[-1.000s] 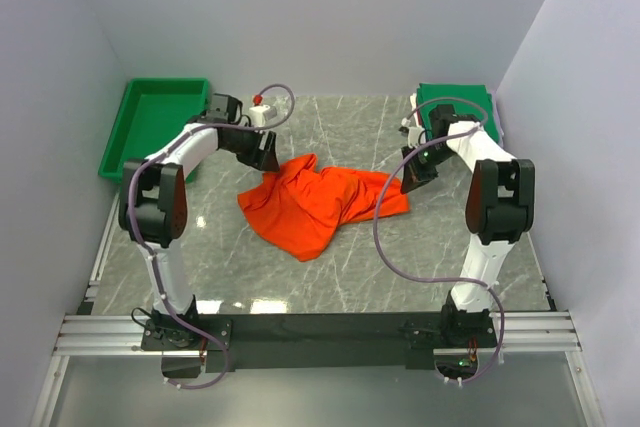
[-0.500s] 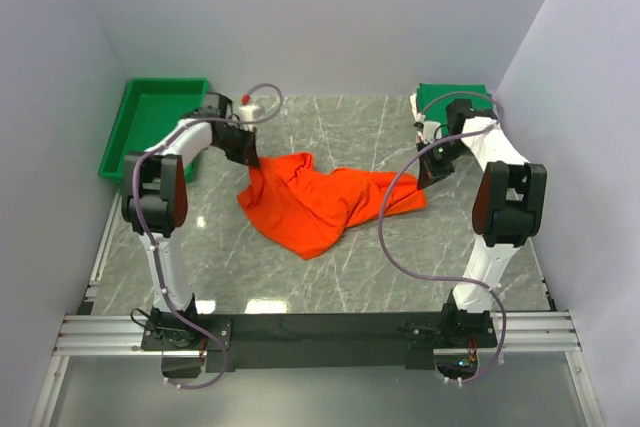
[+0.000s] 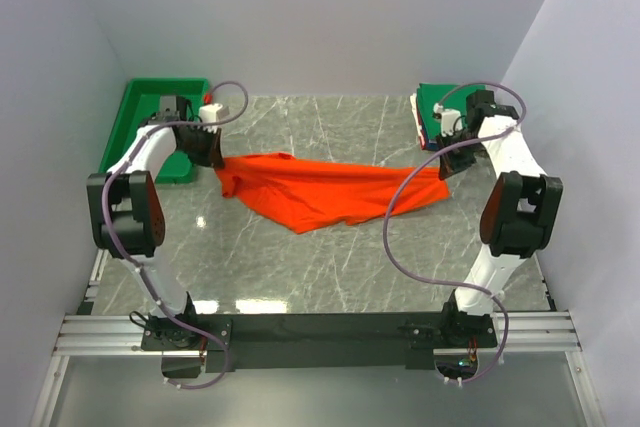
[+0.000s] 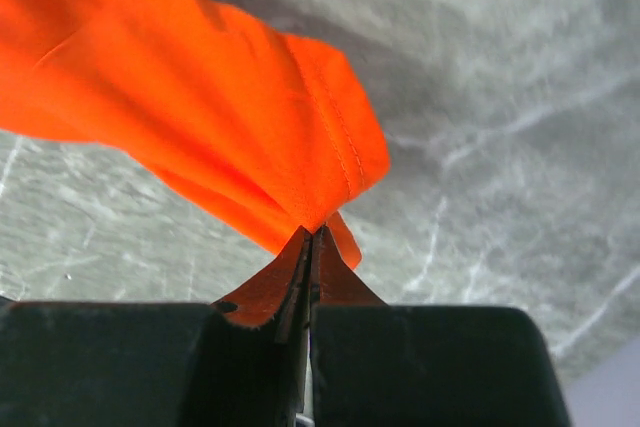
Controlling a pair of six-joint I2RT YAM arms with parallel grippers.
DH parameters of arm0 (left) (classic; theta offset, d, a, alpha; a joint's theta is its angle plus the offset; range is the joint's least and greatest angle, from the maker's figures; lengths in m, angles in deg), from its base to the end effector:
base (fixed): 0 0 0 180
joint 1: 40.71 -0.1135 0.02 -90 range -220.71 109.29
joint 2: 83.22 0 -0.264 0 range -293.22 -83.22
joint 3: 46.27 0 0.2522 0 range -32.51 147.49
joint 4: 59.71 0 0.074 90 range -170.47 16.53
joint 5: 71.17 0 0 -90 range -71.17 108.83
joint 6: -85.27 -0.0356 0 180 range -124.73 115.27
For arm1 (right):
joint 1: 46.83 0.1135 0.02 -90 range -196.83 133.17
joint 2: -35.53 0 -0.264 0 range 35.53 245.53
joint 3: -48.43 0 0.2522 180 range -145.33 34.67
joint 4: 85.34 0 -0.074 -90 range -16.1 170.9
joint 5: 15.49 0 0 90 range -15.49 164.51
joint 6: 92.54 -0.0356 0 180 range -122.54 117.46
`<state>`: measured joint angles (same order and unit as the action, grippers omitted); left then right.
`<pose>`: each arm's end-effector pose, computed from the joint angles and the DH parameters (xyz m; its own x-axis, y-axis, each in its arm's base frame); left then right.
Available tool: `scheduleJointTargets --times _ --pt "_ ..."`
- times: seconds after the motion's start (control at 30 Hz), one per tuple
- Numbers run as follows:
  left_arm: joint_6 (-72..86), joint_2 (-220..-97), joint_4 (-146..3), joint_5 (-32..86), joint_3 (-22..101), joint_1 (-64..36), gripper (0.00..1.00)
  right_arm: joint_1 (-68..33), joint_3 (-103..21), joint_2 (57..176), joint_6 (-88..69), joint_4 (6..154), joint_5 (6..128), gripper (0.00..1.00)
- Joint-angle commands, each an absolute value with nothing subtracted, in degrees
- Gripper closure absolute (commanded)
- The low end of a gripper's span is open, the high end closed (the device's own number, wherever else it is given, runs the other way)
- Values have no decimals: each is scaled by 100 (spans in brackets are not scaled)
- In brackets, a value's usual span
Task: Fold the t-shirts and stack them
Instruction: Flatten the tshirt out
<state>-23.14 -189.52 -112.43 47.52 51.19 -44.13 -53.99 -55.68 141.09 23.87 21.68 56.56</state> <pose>0.3937 0.0064 0.2356 -0.7773 0.2311 -0.5852 0.4441 0.8604 -0.2501 0.3704 -0.0355 0.2575 -0.8723 -0.3169 -0.3725 -0.3924 0.9080 0.1465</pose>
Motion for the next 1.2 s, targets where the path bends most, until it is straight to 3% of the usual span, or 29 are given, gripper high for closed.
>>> scheduleJointTargets --times 0.0,0.1,0.33,0.43,0.67,0.83,1.03,1.17 --pt "-2722 -18359 -11293 4669 4809 -4704 99 -5702 -5480 13617 2629 2184 5940 100" --pt "-2627 -18280 -11224 4932 5079 -4757 99 -5712 -5980 13747 2507 1991 5633 100" --pt "-1923 -18842 -11197 5539 6986 -4713 99 -5659 -8737 14565 2146 1322 5166 100" --pt "-1817 -18833 -11249 5636 7383 -4713 99 -5676 -9145 14583 2145 1182 5122 100" --pt "-2037 -18343 -11285 5672 7006 -4713 99 -5694 -7521 13793 2312 1437 4886 100" --pt "-1765 -18253 -11153 5838 7470 -4704 99 -5633 -6381 12827 3426 209 3349 100" --pt "-1379 -19210 -11101 5795 9271 -4143 99 -4035 -4491 10902 3702 20 2548 100" --pt "-992 -20473 -10995 5532 10370 -3747 99 -2875 -3732 10645 2728 1527 2230 100"
